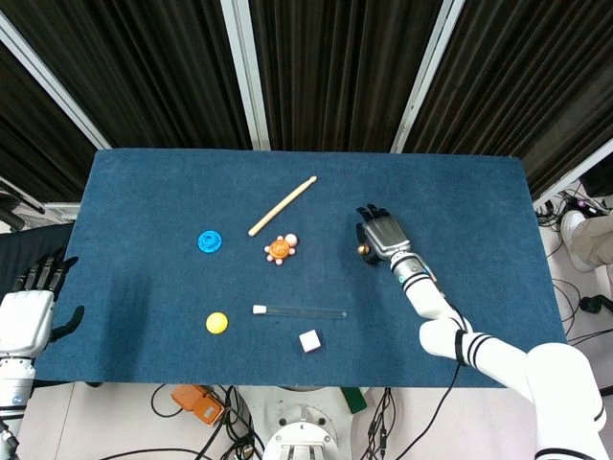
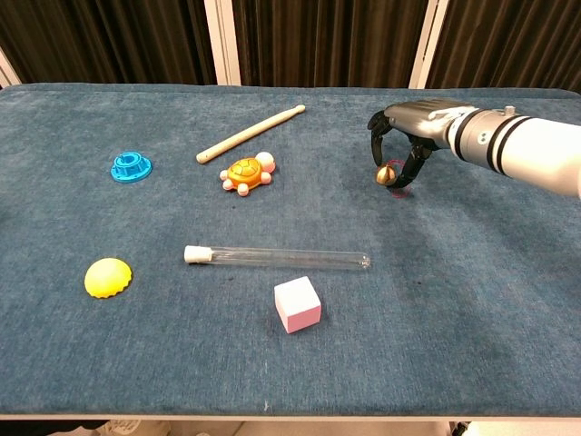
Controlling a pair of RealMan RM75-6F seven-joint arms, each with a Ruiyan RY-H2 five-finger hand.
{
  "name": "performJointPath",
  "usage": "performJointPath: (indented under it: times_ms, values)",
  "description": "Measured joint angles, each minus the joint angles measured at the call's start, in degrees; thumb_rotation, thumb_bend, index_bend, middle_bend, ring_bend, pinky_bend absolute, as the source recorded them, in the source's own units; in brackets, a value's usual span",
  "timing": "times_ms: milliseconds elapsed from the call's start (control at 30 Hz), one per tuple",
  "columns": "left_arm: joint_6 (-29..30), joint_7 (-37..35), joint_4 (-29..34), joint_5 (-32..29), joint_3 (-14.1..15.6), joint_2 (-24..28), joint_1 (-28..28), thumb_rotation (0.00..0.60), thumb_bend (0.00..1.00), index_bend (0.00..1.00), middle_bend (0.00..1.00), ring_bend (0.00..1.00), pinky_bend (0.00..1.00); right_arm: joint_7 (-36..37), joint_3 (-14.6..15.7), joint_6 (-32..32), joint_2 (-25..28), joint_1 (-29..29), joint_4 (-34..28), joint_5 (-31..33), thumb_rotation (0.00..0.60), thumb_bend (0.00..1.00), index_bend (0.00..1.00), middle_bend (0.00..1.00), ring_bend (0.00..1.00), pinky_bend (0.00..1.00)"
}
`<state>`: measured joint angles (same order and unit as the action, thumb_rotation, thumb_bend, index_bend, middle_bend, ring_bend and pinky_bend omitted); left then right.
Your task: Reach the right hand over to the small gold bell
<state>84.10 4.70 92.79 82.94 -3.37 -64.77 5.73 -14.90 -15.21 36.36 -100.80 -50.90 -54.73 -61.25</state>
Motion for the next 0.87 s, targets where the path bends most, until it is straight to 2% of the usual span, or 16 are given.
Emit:
performJointPath:
  times_ms: [167, 400, 633, 867]
  values:
    - [0.0, -0.3, -0.1, -0.1, 0.0, 0.1, 0.0, 0.6, 0.31, 0.11, 0.0, 0.0, 0.15, 0.4, 0.1, -0.4, -1.1, -1.1, 2.0, 0.3, 0.6, 0.4, 0.67, 0.14, 0.12, 0.22]
    - [-0.1, -0.5, 0.0, 0.0, 0.0, 0.2, 0.0, 0.6, 0.31, 0.11, 0.0, 0.0, 0.15, 3.2, -2.0, 2.3, 0.6, -1.8, -0.1, -0.5, 0.6, 0.45, 0.68, 0.14, 0.12, 0.23]
    - [-0.4, 0.8, 0.1, -1.2, -0.1, 0.1, 0.0, 0.6, 0.31, 0.11, 0.0, 0.0, 0.15, 8.1, -4.7, 10.3, 4.2, -0.9, -8.9, -3.7, 0.6, 0.45, 0.69, 0.14, 0.14, 0.25]
    - [-0.1, 1.0, 0.4, -1.2, -0.3, 0.1, -0.1, 0.6, 0.31, 0.11, 0.0, 0.0, 0.15, 11.6, -5.8, 17.1, 8.7, 1.1, -17.9, -7.5, 0.6, 0.45, 0.69, 0.14, 0.14, 0.25]
